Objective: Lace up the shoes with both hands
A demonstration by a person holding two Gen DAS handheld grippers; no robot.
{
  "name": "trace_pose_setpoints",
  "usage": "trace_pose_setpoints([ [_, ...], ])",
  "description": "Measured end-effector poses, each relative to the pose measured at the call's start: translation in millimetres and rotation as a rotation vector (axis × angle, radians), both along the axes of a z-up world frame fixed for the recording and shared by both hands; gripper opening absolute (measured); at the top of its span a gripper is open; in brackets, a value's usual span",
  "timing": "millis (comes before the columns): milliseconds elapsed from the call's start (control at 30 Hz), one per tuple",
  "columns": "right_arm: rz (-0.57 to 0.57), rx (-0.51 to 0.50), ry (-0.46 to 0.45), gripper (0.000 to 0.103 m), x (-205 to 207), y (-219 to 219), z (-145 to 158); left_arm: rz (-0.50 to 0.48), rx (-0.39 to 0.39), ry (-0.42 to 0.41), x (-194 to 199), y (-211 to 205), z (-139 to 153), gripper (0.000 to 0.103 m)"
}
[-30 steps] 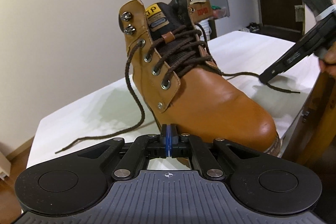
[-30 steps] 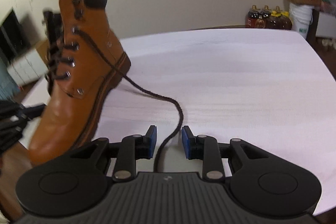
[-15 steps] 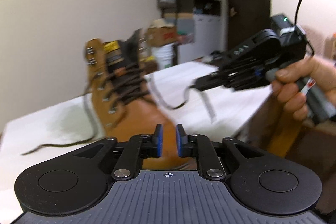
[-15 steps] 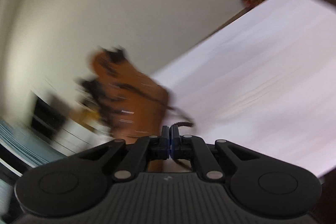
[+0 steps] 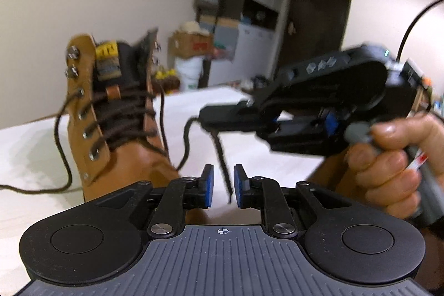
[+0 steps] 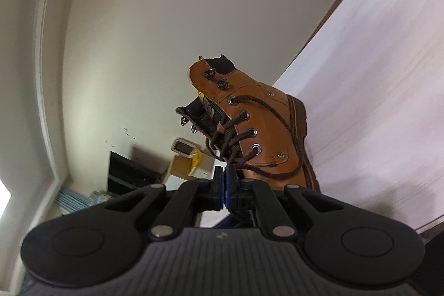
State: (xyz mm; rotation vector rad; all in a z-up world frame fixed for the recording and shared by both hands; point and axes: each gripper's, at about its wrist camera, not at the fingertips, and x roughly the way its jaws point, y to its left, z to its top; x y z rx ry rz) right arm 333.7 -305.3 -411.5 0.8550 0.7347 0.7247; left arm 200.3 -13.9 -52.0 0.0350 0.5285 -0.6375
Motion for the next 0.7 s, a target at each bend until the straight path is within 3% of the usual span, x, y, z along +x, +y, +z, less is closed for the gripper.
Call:
trace_pose_setpoints([
  [100, 0.022, -0.025, -0.002, 0.004, -6.4, -5.6, 0.9, -0.061, 0.129, -0.048, -5.8, -2.5, 1.0, 0.003],
  [133, 0.041, -0.059, -0.013, 0.007, -9.9, -8.0, 2.9, -0.084, 0.220, -0.090, -9.7, -2.4, 2.4, 0.003],
  [200, 0.103, -0.235, -0.105, 0.012, -18.0, -5.2, 13.6, -0.129, 0.373, -0.166, -16.9, -1.3, 4.8, 0.003],
  [267, 0.142, -0.490, -0.314, 0.018, -33.0, 6.4, 32.7, -0.182, 0.528, -0.249, -25.5, 1.0, 6.8, 0.003],
  [300, 0.164, -0.557, -0.393, 0.020, -38.0, 13.1, 38.0, -0.197, 0.566, -0.268, -27.9, 1.7, 6.8, 0.003],
  [367, 0.263, -0.718, -0.628, 0.026, -55.4, 35.4, 52.3, -0.257, 0.713, -0.328, -33.9, 4.6, 5.6, 0.003],
  [433, 0.341, -0.778, -0.748, 0.026, -63.8, 52.0, 56.0, -0.291, 0.774, -0.362, -37.4, 7.3, 5.2, 0.003],
  [500, 0.520, -0.906, -0.940, 0.027, -75.6, 83.7, 57.1, -0.329, 0.847, -0.406, -41.2, 12.2, 5.1, 0.003],
  [533, 0.565, -0.961, -0.990, 0.027, -76.4, 94.2, 54.5, -0.336, 0.864, -0.417, -42.3, 15.4, 6.6, 0.003],
  [633, 0.682, -1.117, -1.138, 0.027, -76.4, 122.3, 45.8, -0.333, 0.884, -0.435, -43.1, 22.7, 7.2, 0.003],
  [700, 0.726, -1.144, -1.175, 0.026, -75.5, 129.0, 43.4, -0.291, 0.843, -0.404, -39.2, 28.0, 4.0, 0.003],
])
